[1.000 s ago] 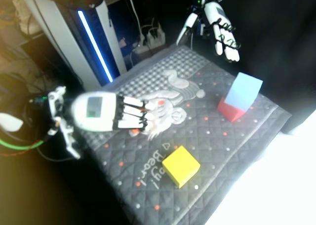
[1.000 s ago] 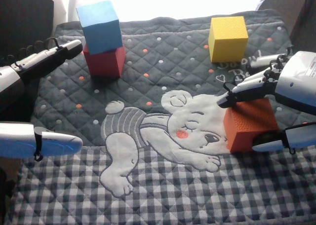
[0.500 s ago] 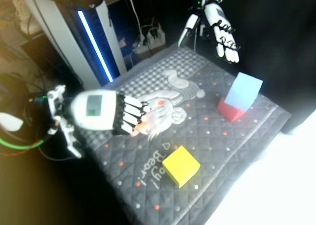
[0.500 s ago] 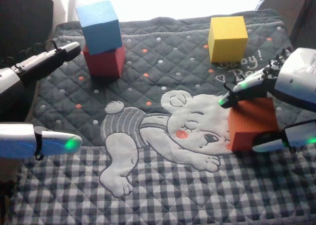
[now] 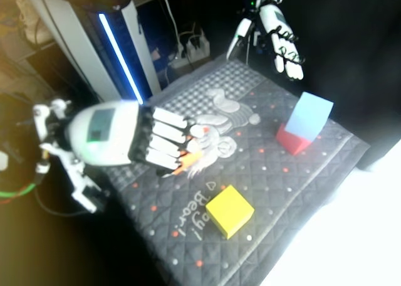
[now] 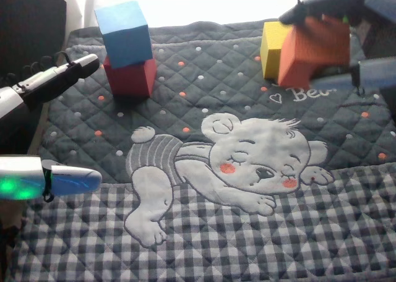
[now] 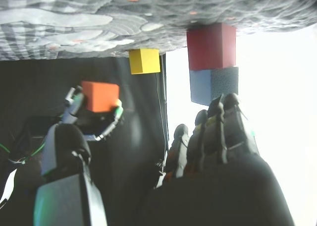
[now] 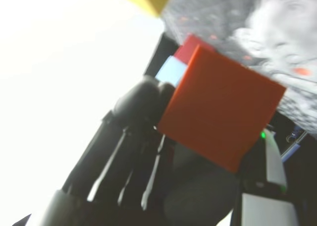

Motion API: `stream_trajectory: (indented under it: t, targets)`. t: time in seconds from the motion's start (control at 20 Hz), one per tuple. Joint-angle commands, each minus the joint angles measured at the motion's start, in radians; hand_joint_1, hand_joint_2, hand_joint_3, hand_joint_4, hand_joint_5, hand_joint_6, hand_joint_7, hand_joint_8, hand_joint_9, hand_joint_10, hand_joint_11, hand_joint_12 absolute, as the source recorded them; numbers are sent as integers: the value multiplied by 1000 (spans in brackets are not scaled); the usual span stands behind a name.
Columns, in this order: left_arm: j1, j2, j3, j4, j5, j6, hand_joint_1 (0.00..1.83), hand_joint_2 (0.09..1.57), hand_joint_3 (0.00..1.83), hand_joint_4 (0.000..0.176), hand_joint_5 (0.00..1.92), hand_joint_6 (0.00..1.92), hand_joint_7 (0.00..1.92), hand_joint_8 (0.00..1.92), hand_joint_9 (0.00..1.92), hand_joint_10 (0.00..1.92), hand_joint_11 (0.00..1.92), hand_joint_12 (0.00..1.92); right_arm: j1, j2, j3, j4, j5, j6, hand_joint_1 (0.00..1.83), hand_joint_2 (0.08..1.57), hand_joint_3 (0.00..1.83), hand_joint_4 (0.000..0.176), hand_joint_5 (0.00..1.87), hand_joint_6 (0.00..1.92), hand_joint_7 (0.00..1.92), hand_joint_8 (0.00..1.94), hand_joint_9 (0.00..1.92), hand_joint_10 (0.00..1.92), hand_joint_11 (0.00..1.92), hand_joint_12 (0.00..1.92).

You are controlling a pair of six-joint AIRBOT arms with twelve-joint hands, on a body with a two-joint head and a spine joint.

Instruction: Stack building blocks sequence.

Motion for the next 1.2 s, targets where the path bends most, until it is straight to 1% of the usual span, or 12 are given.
stream_trajectory:
  t: [0.0, 0.05, 0.1, 0.15, 0.2, 0.3, 0.4, 0.55, 0.6, 0.85, 1.0, 1.15]
  targets:
    - [-3, -4, 6, -8, -119, -11, 769, 887, 6, 140, 38, 8, 0, 0, 0, 0, 0, 0, 27, -1, 12, 43, 91, -15, 1266, 1099, 2, 0, 887, 999, 1145, 865, 1179, 836, 961, 1426]
    - [-3, -4, 6, -5, -119, -11, 755, 883, 3, 133, 37, 6, 0, 0, 0, 0, 0, 0, 60, -21, 42, 49, 53, -18, 1267, 1115, 2, 0, 863, 970, 1108, 966, 1186, 837, 981, 1399]
    - [-3, -4, 6, -4, -119, -12, 740, 881, 2, 138, 30, 3, 0, 0, 0, 0, 0, 0, 73, -30, 56, 52, 38, -18, 1262, 1131, 1, 0, 841, 954, 1073, 1050, 1167, 829, 892, 1399]
    - [-3, -4, 7, -2, -120, -15, 724, 881, 2, 130, 28, 2, 0, 0, 0, 0, 0, 0, 88, -43, 77, 58, 17, -18, 1256, 1126, 1, 0, 910, 1009, 1003, 1033, 1143, 810, 737, 1288]
    - [-3, -3, 7, 2, -120, -17, 724, 878, 1, 131, 29, 2, 0, 0, 0, 0, 0, 0, 107, -59, 101, 63, -16, -18, 1257, 1123, 0, 0, 930, 1009, 995, 1019, 1172, 835, 785, 1335]
    - [-3, -3, 7, 6, -120, -20, 753, 884, 3, 115, 41, 6, 0, 0, 0, 0, 0, 0, 138, -75, 132, 63, -67, -18, 1275, 1097, 0, 0, 931, 866, 1123, 939, 1243, 761, 1071, 1191]
    - [-3, 0, 7, 10, -121, -22, 751, 875, 0, 125, 46, 7, 0, 0, 0, 0, 0, 0, 163, -85, 155, 63, -97, -19, 1251, 1099, 0, 0, 915, 981, 1129, 852, 1328, 587, 1108, 956]
    - [-4, 4, 5, 14, -134, -22, 725, 861, 0, 136, 42, 3, 0, 0, 0, 0, 0, 0, 182, -98, 184, 67, -127, -19, 1236, 1103, 0, 0, 920, 1037, 1109, 823, 1362, 494, 986, 868]
    - [-4, 4, 4, 17, -134, -22, 731, 863, 0, 146, 41, 2, 0, 0, 0, 0, 0, 0, 187, -108, 195, 70, -135, -20, 1234, 1103, 0, 0, 930, 1037, 1100, 823, 1362, 490, 1007, 878]
    - [-5, 5, 5, 23, -134, -22, 724, 870, 0, 134, 53, 5, 0, 0, 0, 0, 0, 0, 213, -172, 263, 79, -205, -20, 1233, 1092, 1, 24, 1013, 927, 1050, 891, 1373, 466, 1157, 854]
    - [-5, 3, 6, 22, -131, -22, 742, 877, 2, 140, 61, 6, 0, 0, 0, 0, 0, 0, 215, -194, 281, 78, -226, -20, 1246, 1077, 0, 0, 992, 920, 1153, 751, 1419, 385, 1104, 802]
    - [-5, 3, 6, 21, -131, -22, 757, 882, 3, 129, 67, 6, 0, 0, 0, 0, 0, 0, 215, -201, 294, 78, -246, -20, 1275, 1062, 0, 0, 996, 821, 1214, 734, 1464, 340, 1022, 970]
